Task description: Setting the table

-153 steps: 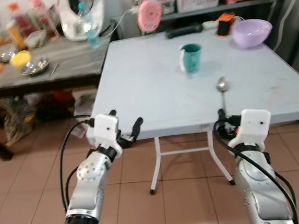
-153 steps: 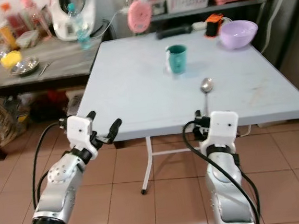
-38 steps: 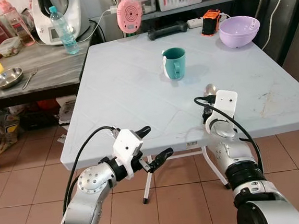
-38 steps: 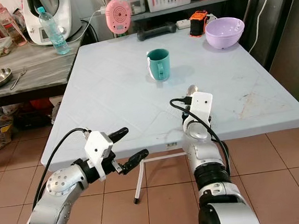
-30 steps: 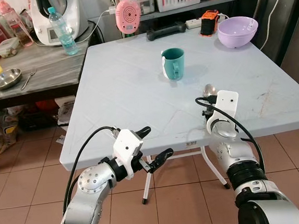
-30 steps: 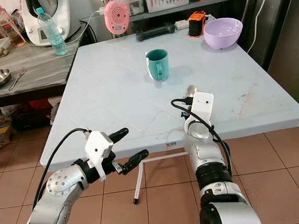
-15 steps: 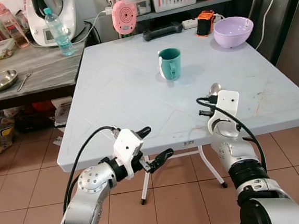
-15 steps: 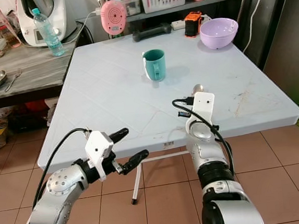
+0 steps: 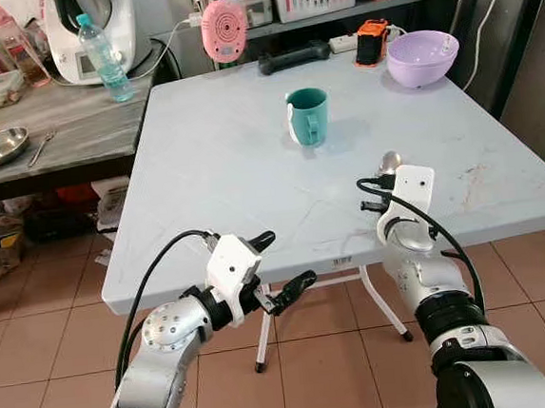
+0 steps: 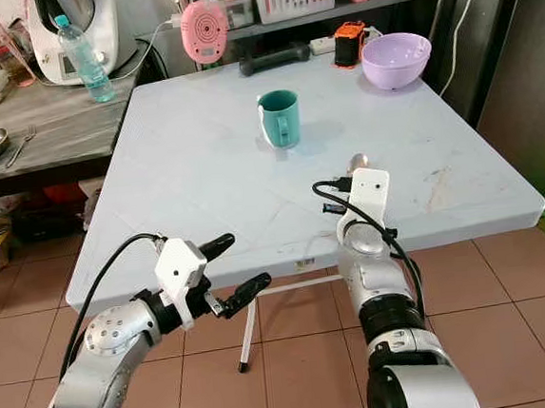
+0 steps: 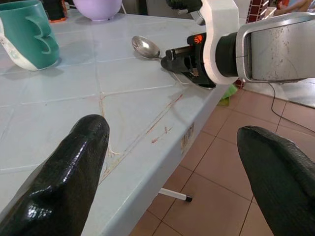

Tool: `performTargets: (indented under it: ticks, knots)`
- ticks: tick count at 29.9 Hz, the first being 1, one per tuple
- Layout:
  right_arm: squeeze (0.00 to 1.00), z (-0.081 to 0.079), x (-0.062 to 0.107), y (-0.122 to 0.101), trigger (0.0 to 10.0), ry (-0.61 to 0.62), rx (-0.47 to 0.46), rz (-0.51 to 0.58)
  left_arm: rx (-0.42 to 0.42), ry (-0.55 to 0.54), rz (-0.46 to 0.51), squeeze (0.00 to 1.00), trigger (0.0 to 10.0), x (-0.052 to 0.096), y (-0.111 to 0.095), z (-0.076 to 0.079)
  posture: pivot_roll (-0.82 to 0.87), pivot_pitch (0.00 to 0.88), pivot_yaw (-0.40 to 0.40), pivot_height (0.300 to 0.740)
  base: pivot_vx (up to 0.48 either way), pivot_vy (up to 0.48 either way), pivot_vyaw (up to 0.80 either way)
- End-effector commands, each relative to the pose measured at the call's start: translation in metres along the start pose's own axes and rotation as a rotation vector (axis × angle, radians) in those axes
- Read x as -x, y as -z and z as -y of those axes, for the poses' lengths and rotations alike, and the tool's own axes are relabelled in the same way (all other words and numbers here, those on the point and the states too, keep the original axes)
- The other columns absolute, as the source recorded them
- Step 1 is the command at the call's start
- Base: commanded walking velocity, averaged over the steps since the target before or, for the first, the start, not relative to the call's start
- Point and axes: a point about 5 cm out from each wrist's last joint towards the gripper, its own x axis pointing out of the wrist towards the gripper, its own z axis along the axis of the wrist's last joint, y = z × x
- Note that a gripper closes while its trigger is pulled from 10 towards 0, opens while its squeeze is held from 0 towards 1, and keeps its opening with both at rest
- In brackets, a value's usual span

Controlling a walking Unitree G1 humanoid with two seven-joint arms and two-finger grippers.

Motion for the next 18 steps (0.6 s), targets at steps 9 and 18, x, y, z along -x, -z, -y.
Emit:
performTargets:
  ticks: [9, 18]
  knots:
    - [0.0, 0.0, 0.003, 0.016, 0.0, -0.009, 0.014, -0.049, -0.018, -0.01, 0.002, 0.0, 10.0, -0.002, -0.004, -0.005, -0.1, 0.046, 0.122, 0.74, 0.0, 0.0, 0.0]
    - [0.0, -0.001, 0.016, -0.012, 0.0, -0.047, 0.032, 0.171, -0.133, -0.341, -0.002, 0.0, 10.0, 0.002, -0.002, -0.037, -0.1, 0.04, 0.111, 0.74, 0.0, 0.0, 0.0]
